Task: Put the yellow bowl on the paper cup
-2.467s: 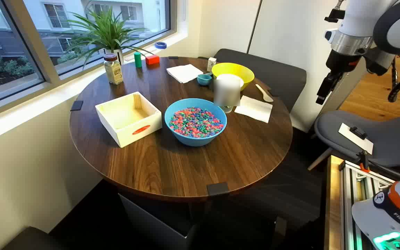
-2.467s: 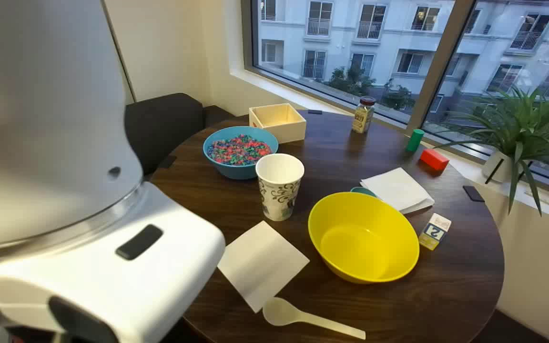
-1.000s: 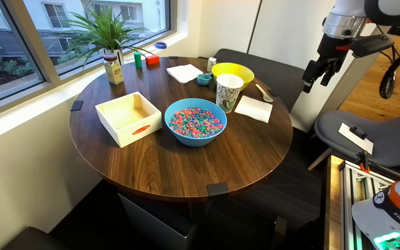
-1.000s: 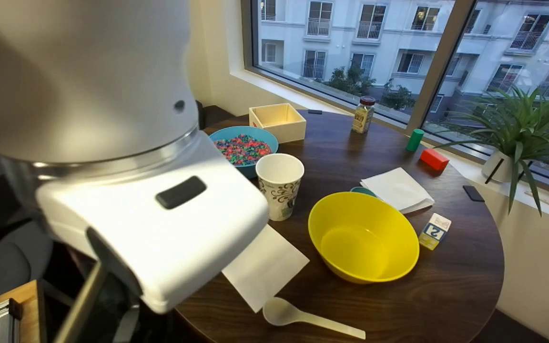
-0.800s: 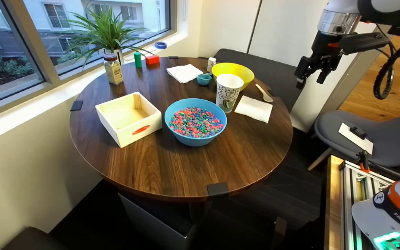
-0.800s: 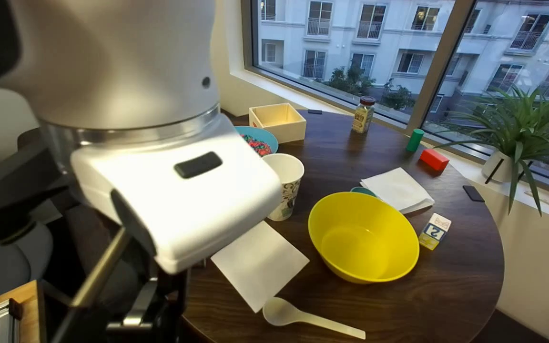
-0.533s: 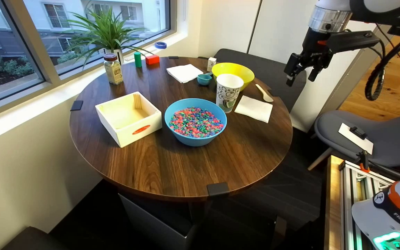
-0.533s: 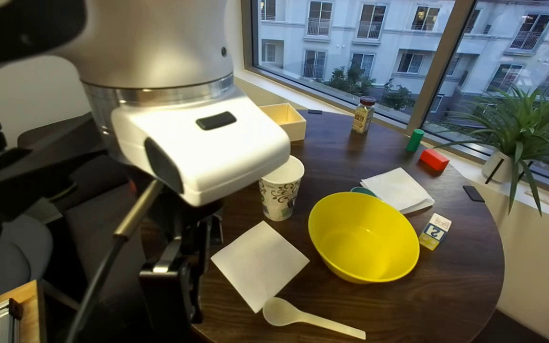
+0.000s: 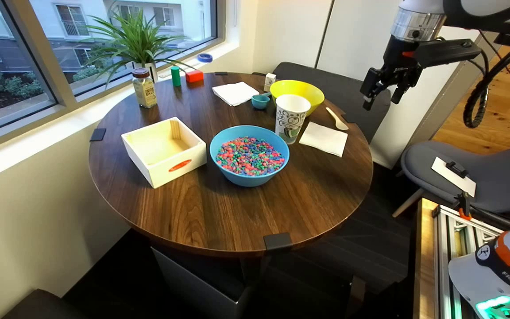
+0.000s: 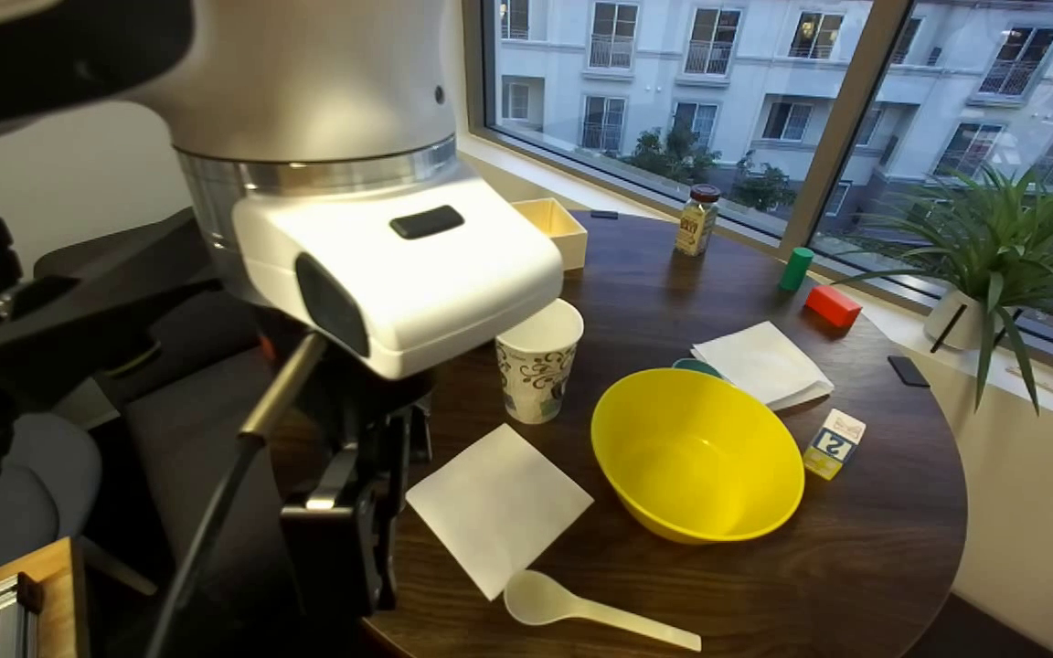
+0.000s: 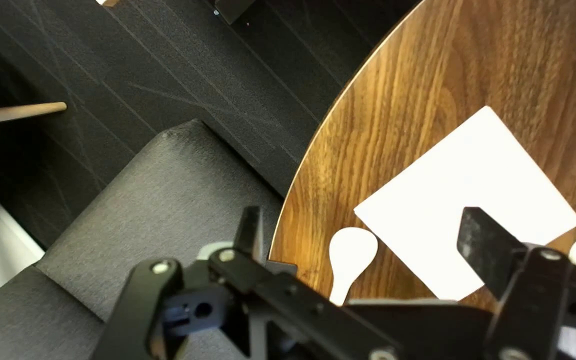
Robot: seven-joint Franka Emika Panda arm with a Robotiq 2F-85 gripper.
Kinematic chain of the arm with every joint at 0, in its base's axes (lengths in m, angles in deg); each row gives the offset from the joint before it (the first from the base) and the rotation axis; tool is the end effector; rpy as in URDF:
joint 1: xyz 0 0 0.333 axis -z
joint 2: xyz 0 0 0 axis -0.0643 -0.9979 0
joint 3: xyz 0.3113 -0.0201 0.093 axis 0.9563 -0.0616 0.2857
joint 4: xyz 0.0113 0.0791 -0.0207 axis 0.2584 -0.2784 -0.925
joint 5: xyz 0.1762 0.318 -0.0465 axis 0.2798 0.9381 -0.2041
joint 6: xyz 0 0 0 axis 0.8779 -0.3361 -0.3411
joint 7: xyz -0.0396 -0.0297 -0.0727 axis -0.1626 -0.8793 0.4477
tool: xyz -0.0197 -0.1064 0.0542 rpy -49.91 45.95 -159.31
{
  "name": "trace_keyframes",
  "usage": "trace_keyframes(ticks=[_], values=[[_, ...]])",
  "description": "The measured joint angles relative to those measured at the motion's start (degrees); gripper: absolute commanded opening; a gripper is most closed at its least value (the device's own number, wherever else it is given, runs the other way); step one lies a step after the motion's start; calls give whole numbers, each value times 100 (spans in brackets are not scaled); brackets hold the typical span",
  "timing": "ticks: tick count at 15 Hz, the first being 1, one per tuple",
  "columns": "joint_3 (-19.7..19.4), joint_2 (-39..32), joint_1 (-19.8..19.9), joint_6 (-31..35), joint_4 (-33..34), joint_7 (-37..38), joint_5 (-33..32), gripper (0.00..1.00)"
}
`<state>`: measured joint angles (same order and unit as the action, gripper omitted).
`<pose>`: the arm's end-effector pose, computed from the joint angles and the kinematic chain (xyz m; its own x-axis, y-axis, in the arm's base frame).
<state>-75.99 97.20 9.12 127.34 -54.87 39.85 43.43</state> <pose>0.3780 -0.1047 0.4826 0.7996 -0.5998 0.0297 -0.5993 -0.7938 0.1034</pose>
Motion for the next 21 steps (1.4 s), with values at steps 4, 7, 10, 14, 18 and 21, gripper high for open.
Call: trace_keyframes(ticks=[4, 7, 10, 14, 18, 21], values=[[0, 0, 0, 0, 2, 0, 0, 100], [0, 0, 0, 0, 3, 0, 0, 100], [-1, 0, 0, 0, 3, 0, -1, 100], [-15, -33, 83, 779, -55, 102, -438, 100], [-45, -251, 178, 2131, -129, 451, -485, 100], [-43, -466, 232, 2543, -157, 896, -484, 100]])
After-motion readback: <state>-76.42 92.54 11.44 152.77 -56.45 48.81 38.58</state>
